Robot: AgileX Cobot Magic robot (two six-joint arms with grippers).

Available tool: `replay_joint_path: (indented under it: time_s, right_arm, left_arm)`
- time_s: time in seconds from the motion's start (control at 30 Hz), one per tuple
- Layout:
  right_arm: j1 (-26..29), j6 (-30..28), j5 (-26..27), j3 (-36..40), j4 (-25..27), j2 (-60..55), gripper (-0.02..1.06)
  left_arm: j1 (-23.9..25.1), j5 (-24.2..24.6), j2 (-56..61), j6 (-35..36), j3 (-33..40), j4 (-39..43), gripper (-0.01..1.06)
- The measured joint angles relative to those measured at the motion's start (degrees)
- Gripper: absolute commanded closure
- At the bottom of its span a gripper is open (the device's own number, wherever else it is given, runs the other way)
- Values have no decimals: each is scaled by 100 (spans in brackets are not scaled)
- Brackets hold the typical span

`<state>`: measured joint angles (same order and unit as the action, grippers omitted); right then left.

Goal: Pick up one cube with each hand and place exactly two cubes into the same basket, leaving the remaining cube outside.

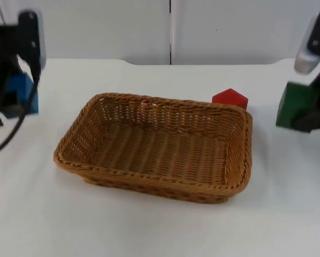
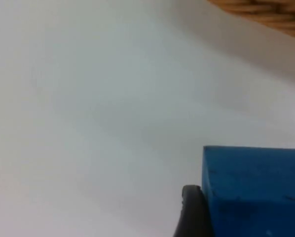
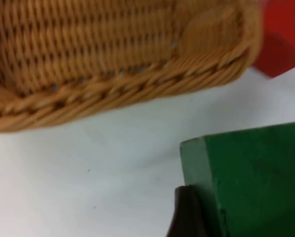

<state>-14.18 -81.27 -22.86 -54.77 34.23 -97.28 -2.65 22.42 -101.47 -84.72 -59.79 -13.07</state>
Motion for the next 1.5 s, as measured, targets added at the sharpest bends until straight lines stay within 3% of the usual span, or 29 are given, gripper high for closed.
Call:
replay_joint_path:
  time_s: [0.23, 0.33, 0.4, 0.57, 0.77, 1.23, 1.5]
  right_arm:
    - [0, 610, -17, 0, 24, 591, 105]
    - [0, 1138, -38, 0, 24, 894, 105]
    - [0, 1279, -61, 0, 24, 961, 105]
    - [0, 2077, -184, 0, 24, 1210, 105]
    - [0, 2696, -419, 0, 24, 1273, 105]
    - [0, 2932, -555, 0, 24, 1273, 105]
    - [-624, 2956, 19, 0, 24, 1273, 105]
  left_arm:
    - [0, 111, 819, 752, 0, 0, 105]
    - [0, 126, 1290, 1665, 0, -36, 105]
    - [0, 149, 1350, 1812, 0, -50, 105]
    - [0, 499, 1716, 2976, 0, -600, 105]
    - [0, 969, 1754, 3325, 0, -1255, 105]
    - [0, 1134, 1731, 3381, 0, -2238, 105]
    - [0, 1142, 1330, 3396, 0, -2573, 105]
